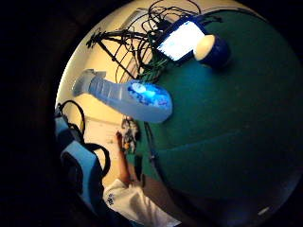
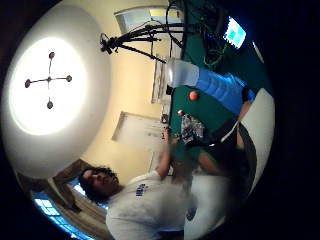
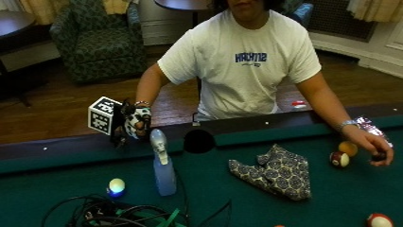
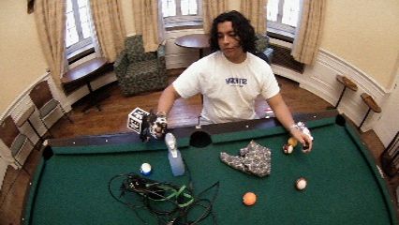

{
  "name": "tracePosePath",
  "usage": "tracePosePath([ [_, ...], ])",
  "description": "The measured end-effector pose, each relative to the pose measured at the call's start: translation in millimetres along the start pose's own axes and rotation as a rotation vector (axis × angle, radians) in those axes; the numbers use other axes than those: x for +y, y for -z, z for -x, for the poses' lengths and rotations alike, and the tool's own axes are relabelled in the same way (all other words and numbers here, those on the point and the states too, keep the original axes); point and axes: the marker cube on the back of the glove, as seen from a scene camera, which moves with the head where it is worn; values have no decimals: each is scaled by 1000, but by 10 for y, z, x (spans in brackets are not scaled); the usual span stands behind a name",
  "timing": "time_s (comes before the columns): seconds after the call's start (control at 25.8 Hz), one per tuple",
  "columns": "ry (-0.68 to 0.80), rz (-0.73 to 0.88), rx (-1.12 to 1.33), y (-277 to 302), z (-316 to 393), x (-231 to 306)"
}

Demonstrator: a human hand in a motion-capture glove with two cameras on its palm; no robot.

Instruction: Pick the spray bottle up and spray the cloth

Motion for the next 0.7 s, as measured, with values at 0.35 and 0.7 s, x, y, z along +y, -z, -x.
tracePosePath([
  [0.35, 7, -17, -28, 3, 6, 4],
  [0.7, -38, -57, -25, 148, -45, 6],
])
